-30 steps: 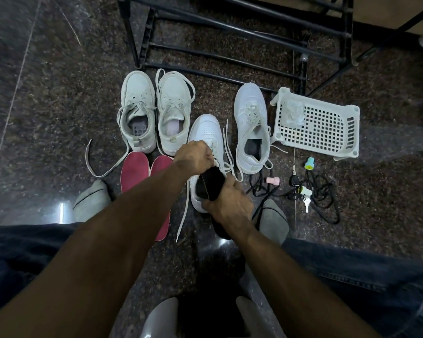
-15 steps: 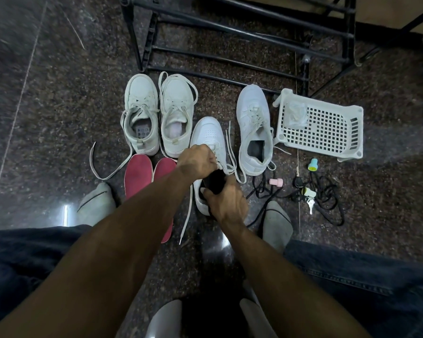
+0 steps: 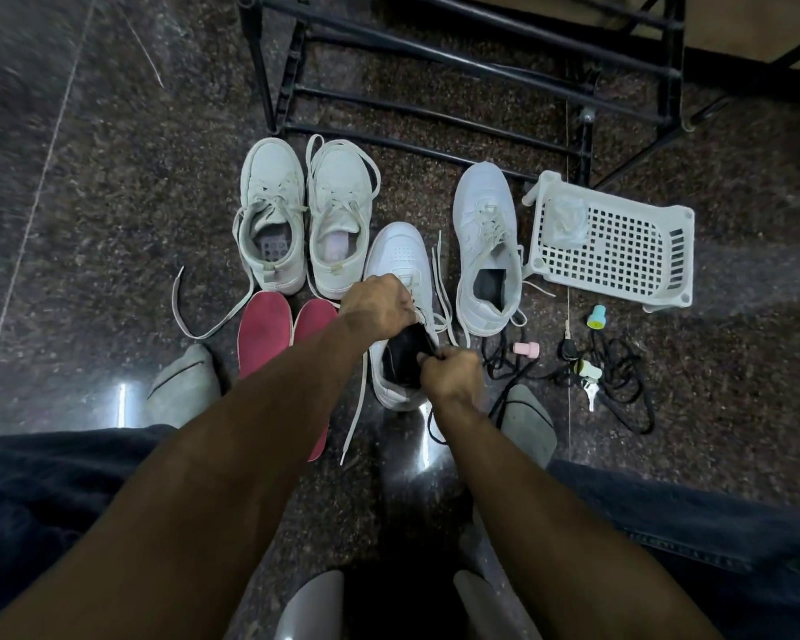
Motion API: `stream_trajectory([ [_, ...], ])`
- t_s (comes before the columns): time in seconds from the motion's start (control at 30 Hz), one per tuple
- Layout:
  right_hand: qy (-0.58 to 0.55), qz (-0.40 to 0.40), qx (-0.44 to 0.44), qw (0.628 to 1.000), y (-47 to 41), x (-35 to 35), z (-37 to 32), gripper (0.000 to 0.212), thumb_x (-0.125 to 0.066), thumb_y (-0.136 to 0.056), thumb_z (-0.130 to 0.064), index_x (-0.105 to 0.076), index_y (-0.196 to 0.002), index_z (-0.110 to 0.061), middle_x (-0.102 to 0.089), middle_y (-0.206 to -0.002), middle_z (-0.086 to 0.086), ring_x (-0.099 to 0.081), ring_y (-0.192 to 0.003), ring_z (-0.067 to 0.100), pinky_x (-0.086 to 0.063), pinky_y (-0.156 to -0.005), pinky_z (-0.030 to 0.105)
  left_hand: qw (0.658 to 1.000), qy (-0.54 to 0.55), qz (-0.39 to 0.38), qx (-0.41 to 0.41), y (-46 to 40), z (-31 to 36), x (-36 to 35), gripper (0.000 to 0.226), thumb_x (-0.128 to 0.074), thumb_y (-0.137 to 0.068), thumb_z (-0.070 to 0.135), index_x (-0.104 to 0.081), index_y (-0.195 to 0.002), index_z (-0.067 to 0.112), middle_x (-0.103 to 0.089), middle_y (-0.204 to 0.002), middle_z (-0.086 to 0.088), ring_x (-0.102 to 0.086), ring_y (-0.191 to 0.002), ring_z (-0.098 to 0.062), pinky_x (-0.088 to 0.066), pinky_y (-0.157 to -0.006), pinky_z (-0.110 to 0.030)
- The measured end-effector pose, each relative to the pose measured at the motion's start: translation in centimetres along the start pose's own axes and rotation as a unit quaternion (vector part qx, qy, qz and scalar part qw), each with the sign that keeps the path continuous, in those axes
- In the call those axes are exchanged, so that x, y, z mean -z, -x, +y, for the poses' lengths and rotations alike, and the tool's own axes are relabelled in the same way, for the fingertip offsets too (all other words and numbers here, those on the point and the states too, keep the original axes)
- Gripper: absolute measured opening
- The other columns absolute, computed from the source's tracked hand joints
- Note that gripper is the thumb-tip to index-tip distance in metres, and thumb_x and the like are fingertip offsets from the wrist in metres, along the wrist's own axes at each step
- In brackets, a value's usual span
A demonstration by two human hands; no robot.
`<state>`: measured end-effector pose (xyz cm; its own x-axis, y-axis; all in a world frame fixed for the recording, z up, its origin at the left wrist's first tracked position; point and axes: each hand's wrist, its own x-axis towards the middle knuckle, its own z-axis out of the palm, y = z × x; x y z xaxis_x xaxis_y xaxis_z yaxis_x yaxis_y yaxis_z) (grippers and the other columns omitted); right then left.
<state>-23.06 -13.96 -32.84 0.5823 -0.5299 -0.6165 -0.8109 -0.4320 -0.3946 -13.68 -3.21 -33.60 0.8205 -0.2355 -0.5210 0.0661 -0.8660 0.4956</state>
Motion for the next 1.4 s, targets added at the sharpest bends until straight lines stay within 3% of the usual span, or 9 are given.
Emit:
stream_trajectory([
  [0.27, 0.121, -0.092, 0.085, 0.985, -1.2, -0.9, -0.5, 0.028, -0.066, -0.087, -0.036, -0.075, -0.100, -0.013, -0.071, -0.101, 0.016, -0.066, -0.096, 0.032, -0.048, -0.075, 0.031, 1.000, 0.003, -0.006, 0.009, -0.3, 0.0, -0.1, 0.007, -0.069, -0.081, 0.033, -0.075, -0.080, 0.029, -0.073, -0.091, 0.006, -0.065, -0.085, -0.018, -0.044, -0.070, -0.025],
  [0.4, 0.118, -0.179, 0.096, 0.972, -2.5, 0.0, -0.4, 0.033, -0.059, -0.090, -0.012, -0.053, -0.058, -0.014, -0.057, -0.071, 0.013, -0.059, -0.060, 0.014, -0.046, -0.064, 0.038, 1.000, -0.001, -0.009, 0.003, -0.3, -0.1, -0.1, 0.009, -0.069, -0.082, 0.034, -0.075, -0.083, 0.029, -0.074, -0.093, 0.007, -0.066, -0.086, -0.017, -0.047, -0.073, -0.025],
  [0.47, 0.134, -0.195, 0.090, 0.967, -2.5, 0.3, -0.3, 0.032, -0.057, -0.089, -0.007, -0.052, -0.058, -0.013, -0.057, -0.069, 0.011, -0.055, -0.048, 0.007, -0.046, -0.060, 0.035, 1.000, -0.005, -0.006, 0.002, -0.2, 0.0, -0.2, 0.010, -0.069, -0.082, 0.035, -0.076, -0.086, 0.028, -0.074, -0.093, 0.007, -0.066, -0.087, -0.017, -0.049, -0.076, -0.026],
  [0.53, 0.183, -0.176, 0.106, 0.961, -2.1, -0.1, -0.4, 0.016, -0.057, -0.088, -0.011, -0.067, -0.081, -0.002, -0.067, -0.091, 0.018, -0.066, -0.078, 0.026, -0.049, -0.073, 0.035, 1.000, -0.009, -0.004, 0.002, -0.2, 0.1, -0.2, 0.010, -0.069, -0.083, 0.034, -0.076, -0.087, 0.028, -0.074, -0.092, 0.007, -0.066, -0.087, -0.017, -0.050, -0.077, -0.027],
  [0.63, 0.262, -0.134, 0.109, 0.949, -1.0, -0.5, -1.2, 0.027, -0.056, -0.091, -0.022, -0.065, -0.111, -0.007, -0.067, -0.114, 0.011, -0.063, -0.107, 0.031, -0.047, -0.082, 0.034, 1.000, -0.008, -0.006, 0.005, -0.2, 0.1, -0.2, 0.009, -0.069, -0.083, 0.033, -0.076, -0.084, 0.028, -0.074, -0.091, 0.007, -0.066, -0.085, -0.017, -0.050, -0.076, -0.026],
  [0.83, 0.349, -0.122, 0.112, 0.922, -0.6, -0.9, -2.2, 0.022, -0.053, -0.094, -0.020, -0.065, -0.110, -0.010, -0.066, -0.116, 0.009, -0.063, -0.107, 0.028, -0.049, -0.083, 0.035, 1.000, -0.009, -0.012, 0.004, -0.3, 0.0, -0.2, 0.008, -0.069, -0.082, 0.033, -0.075, -0.082, 0.029, -0.073, -0.091, 0.006, -0.066, -0.085, -0.017, -0.051, -0.076, -0.028],
  [1.03, 0.382, -0.035, 0.313, 0.869, 2.1, 0.2, 1.4, 0.024, -0.047, -0.096, -0.026, -0.058, -0.114, -0.014, -0.063, -0.119, 0.009, -0.066, -0.096, 0.036, -0.047, -0.073, 0.037, 1.000, -0.009, -0.012, 0.001, -0.4, -0.1, -0.3, 0.009, -0.067, -0.082, 0.032, -0.075, -0.080, 0.028, -0.073, -0.092, 0.007, -0.066, -0.086, -0.017, -0.051, -0.077, -0.028],
  [1.2, 0.386, -0.133, 0.278, 0.870, 0.9, 0.5, 1.9, 0.057, -0.023, -0.100, -0.054, -0.061, -0.112, -0.013, -0.059, -0.125, 0.011, -0.062, -0.103, 0.039, -0.044, -0.079, 0.042, 1.000, -0.008, -0.009, -0.008, -0.2, 0.0, -0.3, 0.010, -0.067, -0.082, 0.030, -0.076, -0.084, 0.027, -0.074, -0.093, 0.007, -0.066, -0.087, -0.017, -0.052, -0.077, -0.029],
  [1.4, 0.412, -0.228, 0.232, 0.851, 0.1, 0.1, 0.6, 0.074, -0.013, -0.094, -0.069, -0.047, -0.139, -0.021, -0.045, -0.145, 0.008, -0.050, -0.124, 0.035, -0.041, -0.096, 0.046, 1.000, -0.008, -0.013, -0.006, -0.4, -0.2, -0.2, 0.010, -0.067, -0.083, 0.029, -0.075, -0.083, 0.026, -0.073, -0.093, 0.007, -0.066, -0.086, -0.018, -0.052, -0.075, -0.029],
])
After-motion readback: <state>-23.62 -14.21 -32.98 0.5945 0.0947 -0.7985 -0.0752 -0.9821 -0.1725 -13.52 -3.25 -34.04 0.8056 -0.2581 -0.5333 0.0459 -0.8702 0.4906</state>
